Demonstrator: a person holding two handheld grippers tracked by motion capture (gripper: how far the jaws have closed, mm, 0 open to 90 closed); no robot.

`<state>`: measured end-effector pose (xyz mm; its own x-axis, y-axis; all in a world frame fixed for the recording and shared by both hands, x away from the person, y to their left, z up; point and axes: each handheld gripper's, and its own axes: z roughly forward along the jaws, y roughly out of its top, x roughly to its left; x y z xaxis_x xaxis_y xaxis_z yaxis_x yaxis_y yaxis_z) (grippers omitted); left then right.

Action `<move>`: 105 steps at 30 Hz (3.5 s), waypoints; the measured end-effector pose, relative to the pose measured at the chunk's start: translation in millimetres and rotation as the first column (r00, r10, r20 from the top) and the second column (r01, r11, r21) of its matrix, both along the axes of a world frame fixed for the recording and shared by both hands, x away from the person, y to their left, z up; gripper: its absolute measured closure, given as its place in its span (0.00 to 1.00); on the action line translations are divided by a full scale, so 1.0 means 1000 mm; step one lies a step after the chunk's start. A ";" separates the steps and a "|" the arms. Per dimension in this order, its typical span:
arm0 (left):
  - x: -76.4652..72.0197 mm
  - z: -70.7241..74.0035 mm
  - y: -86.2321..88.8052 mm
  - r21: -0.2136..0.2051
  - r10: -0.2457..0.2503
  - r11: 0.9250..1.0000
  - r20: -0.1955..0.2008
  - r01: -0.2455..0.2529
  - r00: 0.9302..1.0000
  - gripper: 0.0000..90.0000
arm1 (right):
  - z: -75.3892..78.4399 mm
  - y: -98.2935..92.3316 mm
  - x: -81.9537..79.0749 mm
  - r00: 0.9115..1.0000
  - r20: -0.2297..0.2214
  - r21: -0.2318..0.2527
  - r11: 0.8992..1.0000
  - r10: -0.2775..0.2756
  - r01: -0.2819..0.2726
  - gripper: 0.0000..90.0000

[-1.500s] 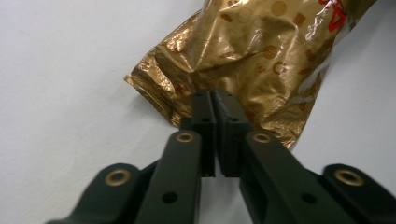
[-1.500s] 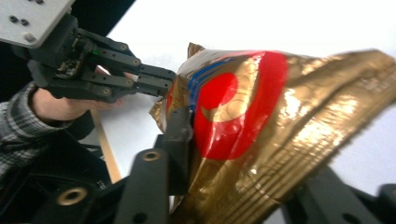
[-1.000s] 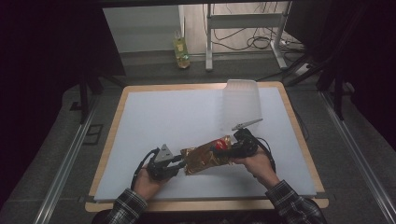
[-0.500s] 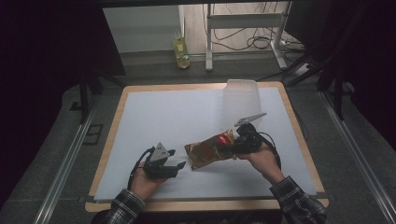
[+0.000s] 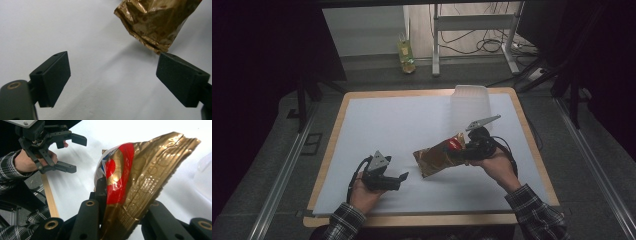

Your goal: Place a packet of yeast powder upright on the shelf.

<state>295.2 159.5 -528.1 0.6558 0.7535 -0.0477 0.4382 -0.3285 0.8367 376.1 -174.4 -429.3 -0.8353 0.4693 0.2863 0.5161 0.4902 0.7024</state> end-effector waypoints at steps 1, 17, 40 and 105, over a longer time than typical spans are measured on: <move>0.000 0.000 0.000 -0.002 -0.003 1.000 -0.001 0.003 1.000 0.11 | 0.000 0.000 0.000 1.000 0.000 0.000 1.000 0.000 0.000 0.83; 0.000 -0.002 0.000 0.047 0.002 0.999 0.021 -0.003 1.000 0.02 | 0.025 -0.007 0.009 0.996 0.083 -0.032 0.999 0.046 -0.043 0.83; 0.001 -0.006 -0.003 0.086 -0.020 0.996 0.011 0.019 1.000 0.01 | 0.072 -0.014 0.033 0.972 0.211 -0.104 0.991 0.105 -0.084 0.83; 0.003 -0.008 0.000 0.096 -0.021 0.995 0.008 0.020 1.000 0.00 | 0.122 -0.044 0.132 0.865 0.360 -0.534 0.837 0.349 -0.115 0.84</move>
